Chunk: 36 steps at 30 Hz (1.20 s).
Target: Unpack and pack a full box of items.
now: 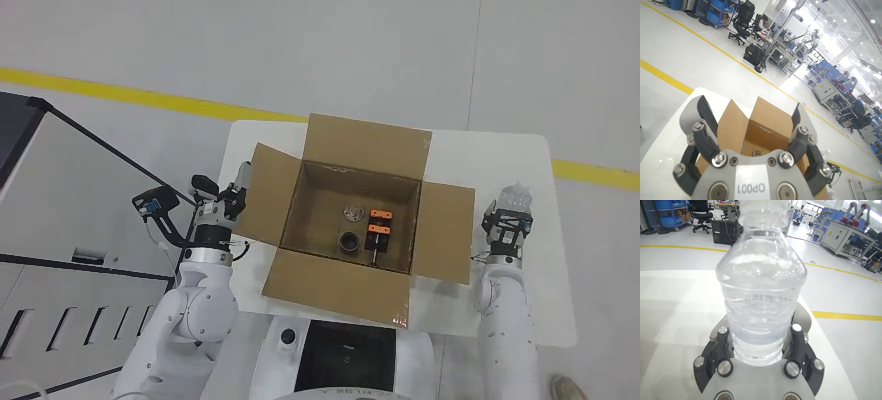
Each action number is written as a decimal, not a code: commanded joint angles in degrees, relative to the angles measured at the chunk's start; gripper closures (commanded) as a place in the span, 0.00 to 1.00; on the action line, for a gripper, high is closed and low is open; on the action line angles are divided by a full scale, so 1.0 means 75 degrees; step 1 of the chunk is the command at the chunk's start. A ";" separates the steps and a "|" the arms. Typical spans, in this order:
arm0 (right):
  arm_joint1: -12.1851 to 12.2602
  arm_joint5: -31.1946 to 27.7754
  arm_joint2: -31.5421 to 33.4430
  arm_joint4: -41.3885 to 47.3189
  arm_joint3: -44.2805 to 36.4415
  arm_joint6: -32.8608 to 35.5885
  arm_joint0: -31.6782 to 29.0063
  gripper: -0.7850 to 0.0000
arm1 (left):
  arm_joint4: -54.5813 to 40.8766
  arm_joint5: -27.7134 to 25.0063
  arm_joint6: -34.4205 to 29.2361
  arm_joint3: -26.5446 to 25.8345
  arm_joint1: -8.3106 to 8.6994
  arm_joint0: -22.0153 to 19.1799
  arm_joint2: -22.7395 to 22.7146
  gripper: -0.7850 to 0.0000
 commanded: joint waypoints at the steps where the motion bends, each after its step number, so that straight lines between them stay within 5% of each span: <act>1: 0.0022 0.0048 -0.0049 -0.0006 0.0125 -0.0058 0.0022 1.00 | 0.0000 -0.0001 0.0000 0.0000 0.0000 0.0002 0.0000 0.00; 21: 0.0260 0.0209 -0.0329 0.0112 0.0882 -0.0165 0.0129 1.00 | 0.0000 -0.0001 0.0000 0.0000 0.0000 0.0002 0.0000 0.00; 22: 0.0271 0.0215 -0.0335 0.0130 0.0879 -0.0184 0.0117 0.96 | 0.0000 -0.0001 0.0000 0.0000 0.0000 0.0002 0.0000 0.00; 25: 0.0303 0.0204 -0.0341 0.0229 0.0860 -0.0196 0.0088 0.47 | 0.0000 -0.0001 0.0000 0.0000 0.0000 0.0002 0.0000 0.00; 26: 0.0314 0.0187 -0.0342 0.0269 0.0848 -0.0206 0.0080 0.00 | 0.0000 -0.0001 0.0000 0.0000 0.0000 0.0002 0.0000 0.00; 36: 0.0418 0.0022 -0.0389 0.0523 0.0449 -0.0252 -0.0164 0.00 | 0.0000 -0.0001 0.0000 0.0000 0.0000 0.0002 0.0000 0.00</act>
